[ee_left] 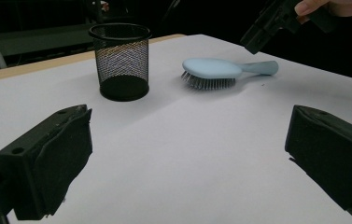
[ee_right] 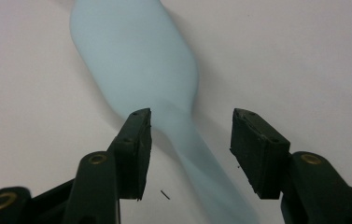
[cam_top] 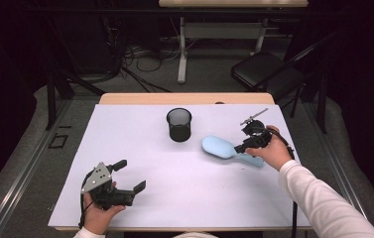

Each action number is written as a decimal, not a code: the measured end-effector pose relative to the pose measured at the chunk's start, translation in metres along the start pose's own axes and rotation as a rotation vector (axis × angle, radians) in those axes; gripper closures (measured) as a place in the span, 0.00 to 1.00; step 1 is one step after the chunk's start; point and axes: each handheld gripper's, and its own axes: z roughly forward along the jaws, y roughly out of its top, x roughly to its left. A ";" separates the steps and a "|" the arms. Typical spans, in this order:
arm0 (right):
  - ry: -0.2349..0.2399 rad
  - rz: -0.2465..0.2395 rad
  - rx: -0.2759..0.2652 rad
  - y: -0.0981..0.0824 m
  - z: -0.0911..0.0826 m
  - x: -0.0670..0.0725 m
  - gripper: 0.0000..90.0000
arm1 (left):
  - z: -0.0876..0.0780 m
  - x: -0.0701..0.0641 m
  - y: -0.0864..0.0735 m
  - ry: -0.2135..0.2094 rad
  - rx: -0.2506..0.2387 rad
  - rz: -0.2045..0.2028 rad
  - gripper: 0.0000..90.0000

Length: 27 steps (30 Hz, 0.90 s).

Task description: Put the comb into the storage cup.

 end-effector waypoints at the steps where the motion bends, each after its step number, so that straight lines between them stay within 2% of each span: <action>1: -0.002 -0.007 0.016 0.001 -0.002 0.000 0.52 | 0.000 0.000 0.000 0.000 0.000 0.000 0.01; 3: 0.003 -0.010 0.023 0.001 -0.001 0.001 0.50 | 0.000 0.000 0.000 0.000 -0.001 0.001 0.01; 5: 0.008 -0.044 0.032 0.001 -0.001 0.002 0.49 | 0.000 0.000 0.000 0.000 -0.001 0.003 0.01; 9: -0.006 -0.069 0.037 0.001 0.000 0.003 0.45 | 0.000 0.000 0.000 -0.001 0.000 0.002 0.01; 11: -0.007 -0.061 0.047 0.003 -0.002 0.002 0.44 | 0.000 0.000 0.000 0.000 -0.001 0.002 0.01; 14: -0.001 -0.051 0.026 0.004 -0.003 0.002 0.42 | 0.000 0.000 0.000 0.000 0.000 0.002 0.01; 17: -0.025 -0.076 -0.005 0.006 -0.005 0.002 0.38 | 0.000 -0.001 0.000 0.004 0.002 0.003 0.01; 20: -0.014 -0.077 -0.008 0.008 -0.008 0.004 0.36 | 0.000 -0.001 0.000 0.000 0.003 0.003 0.01; 21: -0.018 -0.087 -0.008 0.009 -0.009 0.004 0.34 | 0.000 -0.001 0.000 0.002 0.002 0.003 0.01; 24: -0.018 -0.060 0.007 0.012 -0.011 0.006 0.31 | 0.000 0.000 0.000 -0.001 -0.001 0.001 0.01; 27: -0.014 -0.056 0.022 0.014 -0.011 0.006 0.25 | 0.000 0.000 0.000 -0.002 0.000 0.001 0.01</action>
